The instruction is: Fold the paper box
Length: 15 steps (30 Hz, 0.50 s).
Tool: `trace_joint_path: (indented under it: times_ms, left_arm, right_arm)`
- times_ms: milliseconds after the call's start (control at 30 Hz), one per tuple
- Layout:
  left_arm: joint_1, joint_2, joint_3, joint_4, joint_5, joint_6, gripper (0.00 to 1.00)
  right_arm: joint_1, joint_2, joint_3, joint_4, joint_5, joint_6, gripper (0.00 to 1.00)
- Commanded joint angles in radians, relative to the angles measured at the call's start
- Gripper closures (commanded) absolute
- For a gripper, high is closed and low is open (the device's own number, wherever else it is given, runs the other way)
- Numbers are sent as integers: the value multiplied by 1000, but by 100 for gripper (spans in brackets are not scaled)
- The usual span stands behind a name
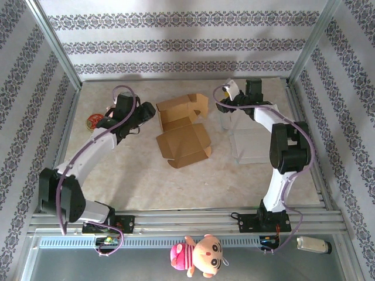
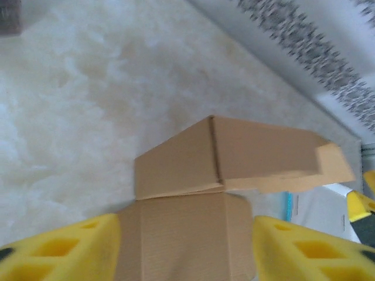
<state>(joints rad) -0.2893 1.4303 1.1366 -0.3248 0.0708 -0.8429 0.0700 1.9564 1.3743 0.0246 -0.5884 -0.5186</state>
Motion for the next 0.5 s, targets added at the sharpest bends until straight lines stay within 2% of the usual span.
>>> trace_joint_path:
  times_ms: [0, 100, 167, 367, 467]
  left_arm:
    - [14, 66, 66, -16, 126, 19, 27]
    - [15, 142, 139, -41, 123, 51, 19]
    - [16, 185, 166, -41, 116, 66, 16]
    - [16, 263, 176, 4, 154, 64, 15]
    - [15, 296, 182, 7, 170, 71, 19]
  right_arm:
    - [18, 55, 117, -181, 43, -280, 37]
    - [51, 113, 193, -284, 113, -400, 37]
    - [71, 146, 246, -354, 115, -452, 39]
    - [111, 196, 297, -395, 87, -537, 43]
    - [133, 206, 306, -396, 65, -577, 44]
